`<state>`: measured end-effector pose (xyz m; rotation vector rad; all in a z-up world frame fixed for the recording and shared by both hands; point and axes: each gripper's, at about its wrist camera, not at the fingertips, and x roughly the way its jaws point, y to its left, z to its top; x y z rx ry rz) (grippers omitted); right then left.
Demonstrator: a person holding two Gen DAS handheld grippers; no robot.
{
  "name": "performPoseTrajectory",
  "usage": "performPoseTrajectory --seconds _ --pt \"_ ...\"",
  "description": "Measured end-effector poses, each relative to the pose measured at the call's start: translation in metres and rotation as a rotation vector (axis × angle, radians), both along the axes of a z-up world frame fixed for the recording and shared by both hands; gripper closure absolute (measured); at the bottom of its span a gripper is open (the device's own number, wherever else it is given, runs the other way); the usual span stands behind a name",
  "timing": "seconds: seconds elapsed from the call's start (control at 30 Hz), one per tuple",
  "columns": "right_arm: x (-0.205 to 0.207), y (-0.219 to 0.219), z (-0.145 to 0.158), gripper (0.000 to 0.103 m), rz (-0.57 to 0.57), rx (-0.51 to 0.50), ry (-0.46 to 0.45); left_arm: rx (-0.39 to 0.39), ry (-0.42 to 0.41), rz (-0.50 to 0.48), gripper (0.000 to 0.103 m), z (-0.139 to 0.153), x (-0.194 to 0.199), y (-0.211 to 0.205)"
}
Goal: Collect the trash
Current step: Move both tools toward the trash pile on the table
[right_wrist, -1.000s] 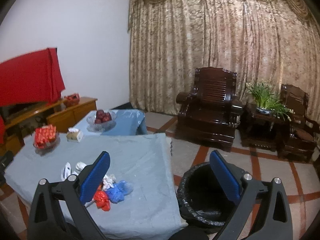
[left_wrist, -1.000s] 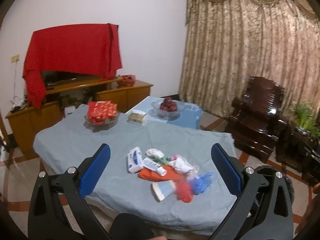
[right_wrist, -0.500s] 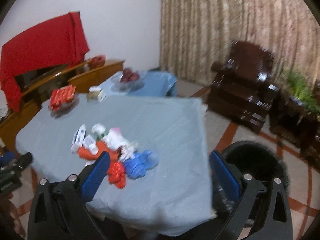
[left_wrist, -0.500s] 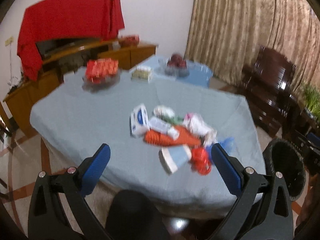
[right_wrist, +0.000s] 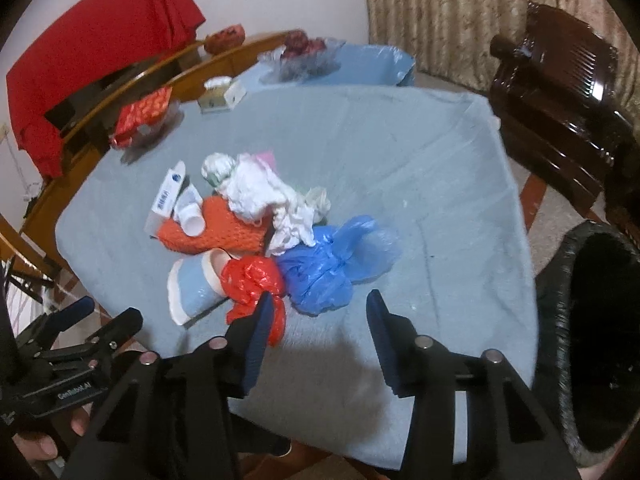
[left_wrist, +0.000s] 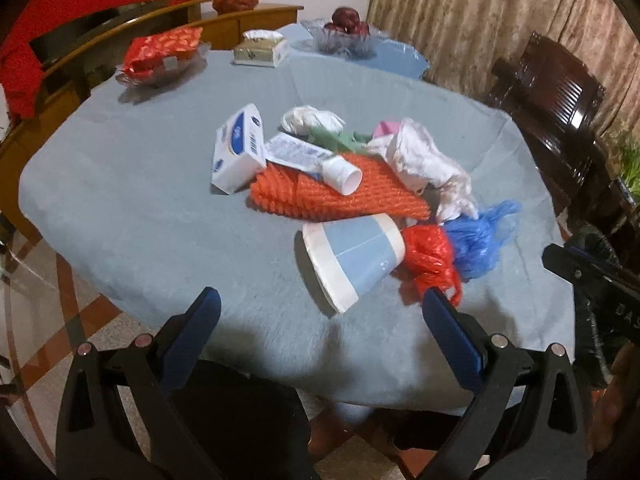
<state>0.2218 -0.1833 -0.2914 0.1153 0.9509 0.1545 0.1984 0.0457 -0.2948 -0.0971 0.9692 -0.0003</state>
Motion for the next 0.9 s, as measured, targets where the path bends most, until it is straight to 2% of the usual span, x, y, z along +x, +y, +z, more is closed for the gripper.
performPoseTrajectory --seconds 0.3,0.33,0.4,0.43,0.47,0.53,0.6,0.67,0.77,0.9 --pt "0.042 0.009 -0.047 0.056 0.002 0.0 0.082 -0.055 0.077 -0.011 0.006 -0.041 0.031 -0.003" --pt "0.046 0.009 -0.05 0.059 0.003 0.0 0.089 -0.053 0.082 -0.01 0.007 -0.043 0.033 -0.003" --pt "0.049 0.009 -0.055 0.063 0.007 0.004 0.101 -0.051 0.093 -0.012 0.014 -0.049 0.037 -0.004" --pt "0.05 0.008 -0.057 0.064 0.007 0.003 0.107 -0.057 0.102 -0.015 0.025 -0.051 0.04 -0.003" --pt "0.051 0.008 -0.058 0.064 0.008 0.003 0.109 -0.071 0.116 -0.02 0.028 -0.055 0.042 -0.002" --pt "0.052 0.007 -0.06 0.064 0.011 0.001 0.112 -0.105 0.123 -0.024 0.028 -0.06 0.043 -0.001" --pt "0.052 0.006 -0.06 0.064 0.015 0.003 0.115 -0.1 0.12 -0.03 0.023 -0.06 0.044 -0.003" --pt "0.052 0.005 -0.059 0.064 0.013 0.002 0.113 -0.105 0.108 -0.018 0.011 -0.058 0.044 -0.003" --pt "0.052 0.002 -0.06 0.064 0.008 0.009 0.116 -0.158 0.104 0.004 0.011 -0.056 0.049 -0.001" --pt "0.051 -0.001 -0.063 0.064 0.003 0.015 0.121 -0.144 0.099 0.017 0.011 -0.054 0.064 -0.011"
